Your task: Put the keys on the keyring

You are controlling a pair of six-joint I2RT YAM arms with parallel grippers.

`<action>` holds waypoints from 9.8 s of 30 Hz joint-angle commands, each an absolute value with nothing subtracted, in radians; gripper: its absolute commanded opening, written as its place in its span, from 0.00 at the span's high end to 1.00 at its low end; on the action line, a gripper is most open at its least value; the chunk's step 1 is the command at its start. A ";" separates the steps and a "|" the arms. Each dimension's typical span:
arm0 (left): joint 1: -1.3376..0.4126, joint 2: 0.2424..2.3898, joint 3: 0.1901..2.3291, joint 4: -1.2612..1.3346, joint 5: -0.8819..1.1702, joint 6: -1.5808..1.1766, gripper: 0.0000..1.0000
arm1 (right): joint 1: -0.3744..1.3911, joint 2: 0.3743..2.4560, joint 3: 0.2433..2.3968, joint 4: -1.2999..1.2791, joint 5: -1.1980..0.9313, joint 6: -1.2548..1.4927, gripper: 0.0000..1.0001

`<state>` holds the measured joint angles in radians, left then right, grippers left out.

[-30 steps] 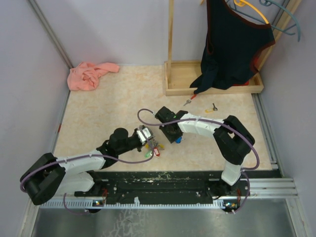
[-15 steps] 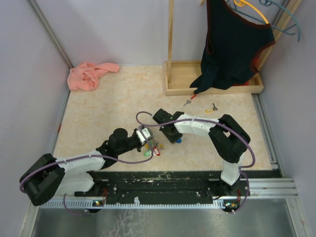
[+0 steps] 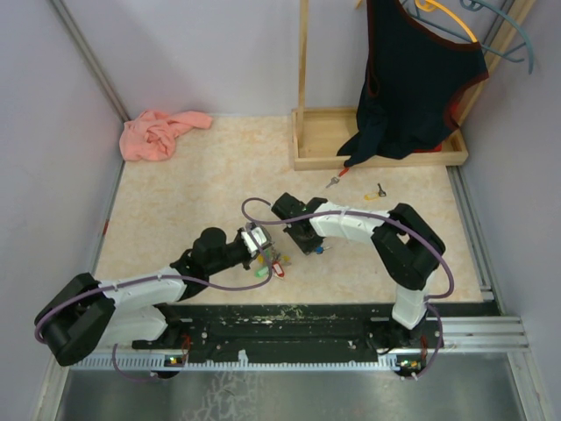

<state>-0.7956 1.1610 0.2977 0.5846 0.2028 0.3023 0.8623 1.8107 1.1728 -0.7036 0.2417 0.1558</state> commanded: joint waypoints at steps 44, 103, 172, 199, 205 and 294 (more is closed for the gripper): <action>-0.782 1.122 0.284 0.646 0.219 0.287 0.99 | 0.905 1.777 1.158 -0.691 0.272 0.045 1.00; -0.777 1.090 0.256 0.679 0.200 0.271 0.99 | 0.799 1.403 1.023 -0.541 0.086 0.067 0.18; -0.762 1.068 0.225 0.727 0.267 0.264 0.99 | 0.802 1.403 0.875 -0.243 -0.081 -0.055 1.00; -0.748 1.128 0.133 1.041 0.337 0.257 0.99 | 0.603 1.161 0.523 0.381 -0.708 -0.152 1.00; -0.720 1.071 0.138 0.989 0.412 0.268 0.99 | 0.582 1.203 0.532 0.423 -0.846 -0.188 1.00; -0.662 1.215 0.222 0.961 0.718 0.237 0.99 | 0.739 1.344 0.655 0.313 -0.840 -0.397 1.00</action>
<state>-0.6647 1.2171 0.2131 0.8581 0.6994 0.2577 0.7269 1.3281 0.6121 0.2516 -0.7959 -0.4095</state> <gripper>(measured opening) 0.015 0.006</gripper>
